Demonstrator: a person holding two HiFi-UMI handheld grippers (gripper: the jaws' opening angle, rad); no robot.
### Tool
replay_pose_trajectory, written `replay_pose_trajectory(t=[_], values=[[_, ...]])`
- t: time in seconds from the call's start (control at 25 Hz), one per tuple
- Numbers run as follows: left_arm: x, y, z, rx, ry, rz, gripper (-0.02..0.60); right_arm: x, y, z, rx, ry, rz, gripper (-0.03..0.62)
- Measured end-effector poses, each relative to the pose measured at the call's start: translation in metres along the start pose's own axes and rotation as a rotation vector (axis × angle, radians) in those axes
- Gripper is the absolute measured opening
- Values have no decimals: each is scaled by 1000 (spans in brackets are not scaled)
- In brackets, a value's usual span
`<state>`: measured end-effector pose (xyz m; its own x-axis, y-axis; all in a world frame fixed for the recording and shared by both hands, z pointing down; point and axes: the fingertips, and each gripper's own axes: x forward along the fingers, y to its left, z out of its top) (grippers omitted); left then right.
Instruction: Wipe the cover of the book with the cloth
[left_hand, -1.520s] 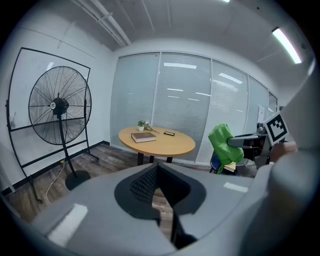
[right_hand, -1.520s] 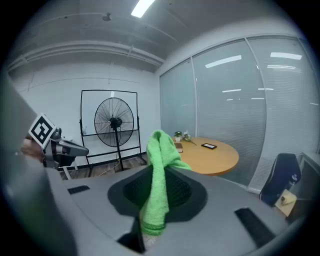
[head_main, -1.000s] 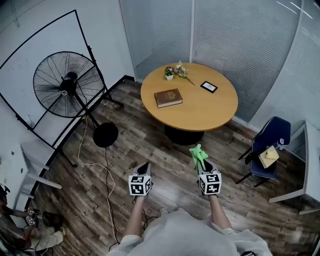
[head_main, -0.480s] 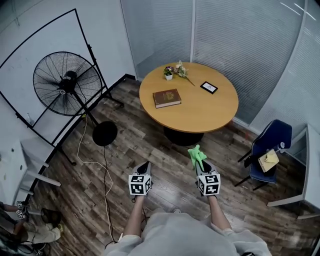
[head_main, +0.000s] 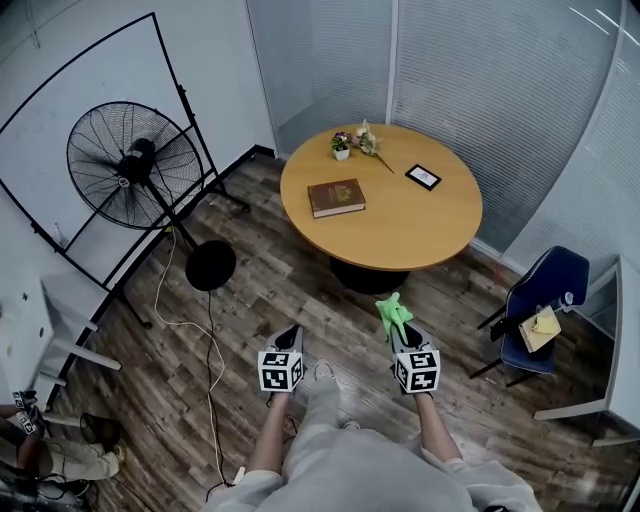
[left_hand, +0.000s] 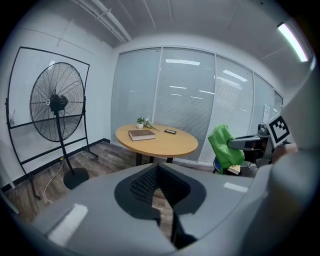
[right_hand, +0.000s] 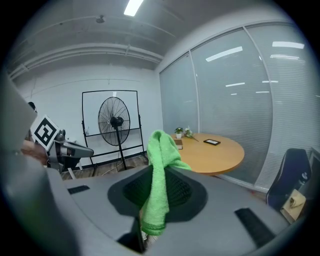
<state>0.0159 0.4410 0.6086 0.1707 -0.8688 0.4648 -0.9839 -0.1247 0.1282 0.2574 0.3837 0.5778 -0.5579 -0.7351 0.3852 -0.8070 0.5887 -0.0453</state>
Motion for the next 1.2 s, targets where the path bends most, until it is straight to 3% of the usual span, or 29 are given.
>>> replay_pose_trajectory(t=[0.36,1.2], values=[[56,19,21,-7,-2,-32,6,47,-16,15,-13,12,-11,71],[200,116,124,8,9,-113,6,208,-49,109,-4,10,-74,71]])
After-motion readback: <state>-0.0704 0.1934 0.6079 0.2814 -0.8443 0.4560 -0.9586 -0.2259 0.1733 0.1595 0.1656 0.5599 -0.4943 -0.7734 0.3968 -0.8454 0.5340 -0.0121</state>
